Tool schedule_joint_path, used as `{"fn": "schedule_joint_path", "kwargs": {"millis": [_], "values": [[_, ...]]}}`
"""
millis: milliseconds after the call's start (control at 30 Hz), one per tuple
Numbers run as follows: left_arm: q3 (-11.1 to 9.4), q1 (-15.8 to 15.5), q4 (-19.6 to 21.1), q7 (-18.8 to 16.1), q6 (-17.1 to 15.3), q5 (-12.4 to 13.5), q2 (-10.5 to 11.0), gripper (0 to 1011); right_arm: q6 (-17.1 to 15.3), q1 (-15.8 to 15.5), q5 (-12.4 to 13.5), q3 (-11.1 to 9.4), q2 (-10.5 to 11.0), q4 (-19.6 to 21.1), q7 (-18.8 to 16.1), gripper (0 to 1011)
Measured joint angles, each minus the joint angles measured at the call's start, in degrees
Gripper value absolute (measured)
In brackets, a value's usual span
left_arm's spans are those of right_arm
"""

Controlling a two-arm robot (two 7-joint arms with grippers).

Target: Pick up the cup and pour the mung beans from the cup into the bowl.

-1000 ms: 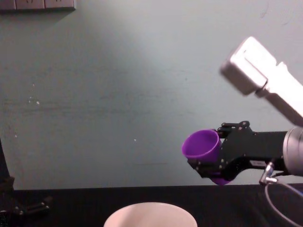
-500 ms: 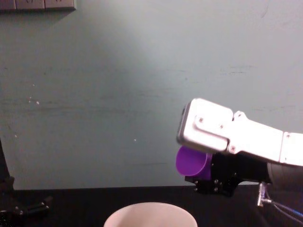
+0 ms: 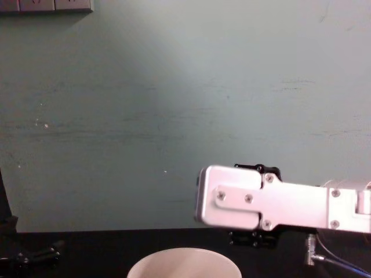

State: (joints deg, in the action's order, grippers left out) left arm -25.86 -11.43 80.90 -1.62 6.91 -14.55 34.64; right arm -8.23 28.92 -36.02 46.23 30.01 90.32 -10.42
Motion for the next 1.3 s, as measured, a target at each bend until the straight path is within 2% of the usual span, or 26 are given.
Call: {"fn": "schedule_joint_path", "kwargs": {"millis": [167,333,1300], "values": [[0.0,0.0,0.0,0.0,0.0,0.0,0.0,1000,0.4,0.3,-2.5,0.8,0.0,-0.2,-0.1,732],[0.0,0.0,0.0,0.0,0.0,0.0,0.0,1000,0.4,0.2,-2.2,0.8,-0.1,-0.2,-0.1,732],[0.0,0.0,0.0,0.0,0.0,0.0,0.0,1000,0.0,0.0,-16.1,3.1,-0.4,0.2,-0.1,732]]}}
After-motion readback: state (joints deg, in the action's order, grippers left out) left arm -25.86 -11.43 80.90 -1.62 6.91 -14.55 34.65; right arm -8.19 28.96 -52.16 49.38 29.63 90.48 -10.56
